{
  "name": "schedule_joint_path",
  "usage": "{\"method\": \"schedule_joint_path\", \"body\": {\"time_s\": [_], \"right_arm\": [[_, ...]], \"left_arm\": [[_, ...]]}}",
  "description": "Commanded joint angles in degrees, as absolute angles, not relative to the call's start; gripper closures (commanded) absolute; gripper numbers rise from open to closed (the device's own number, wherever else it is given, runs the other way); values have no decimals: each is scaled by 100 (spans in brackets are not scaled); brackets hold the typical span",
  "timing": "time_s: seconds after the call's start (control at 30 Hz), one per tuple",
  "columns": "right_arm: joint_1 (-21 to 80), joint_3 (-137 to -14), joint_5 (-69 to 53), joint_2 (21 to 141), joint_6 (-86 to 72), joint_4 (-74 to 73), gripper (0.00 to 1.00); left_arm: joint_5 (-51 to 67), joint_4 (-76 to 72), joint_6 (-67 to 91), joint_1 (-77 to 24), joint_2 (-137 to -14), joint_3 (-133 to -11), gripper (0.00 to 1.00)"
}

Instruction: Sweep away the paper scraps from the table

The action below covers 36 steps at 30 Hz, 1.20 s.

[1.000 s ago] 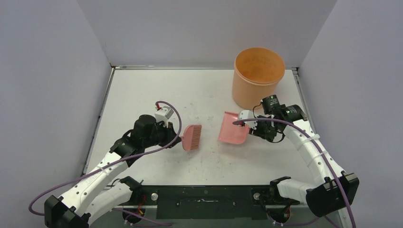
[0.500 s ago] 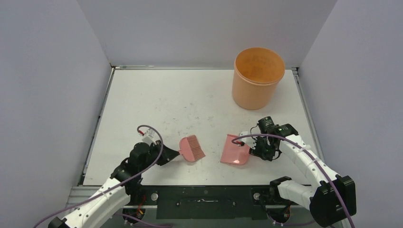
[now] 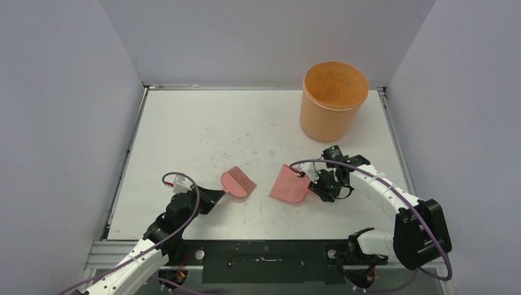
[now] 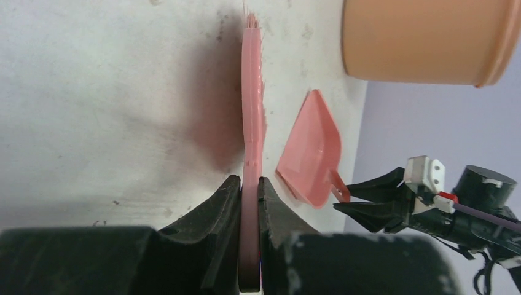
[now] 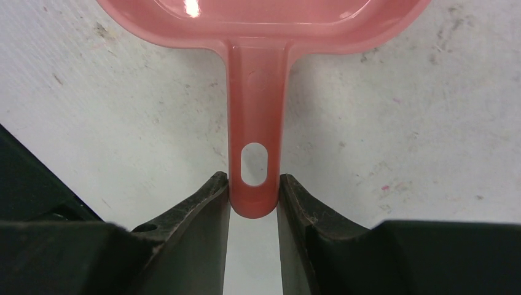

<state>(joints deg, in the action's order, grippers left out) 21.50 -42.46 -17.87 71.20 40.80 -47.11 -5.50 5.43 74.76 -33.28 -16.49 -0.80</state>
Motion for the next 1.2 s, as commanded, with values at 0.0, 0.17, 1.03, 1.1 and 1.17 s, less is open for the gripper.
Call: {"method": "schedule_joint_path", "body": {"time_s": [0.0, 0.17, 1.03, 1.1, 1.17], "right_arm": [[2376, -4623, -2166, 7401, 4034, -4835, 85], [2555, -4645, -1845, 7410, 4169, -5194, 72], [2411, -5367, -940, 5807, 2831, -4399, 17], [2409, -5390, -1186, 5833, 2506, -4111, 16], [2409, -5361, -1237, 5835, 2051, -3602, 15]], "left_arm": [[-413, -305, 7401, -3349, -2566, -434, 90], [-245, -472, 7185, -3375, -3393, -750, 83], [-410, 3873, 5236, -3603, -2974, -3318, 4], [-543, 3971, 4597, -3604, -3413, -3952, 4], [-866, 4147, 3712, -3604, -4104, -4712, 4]]}}
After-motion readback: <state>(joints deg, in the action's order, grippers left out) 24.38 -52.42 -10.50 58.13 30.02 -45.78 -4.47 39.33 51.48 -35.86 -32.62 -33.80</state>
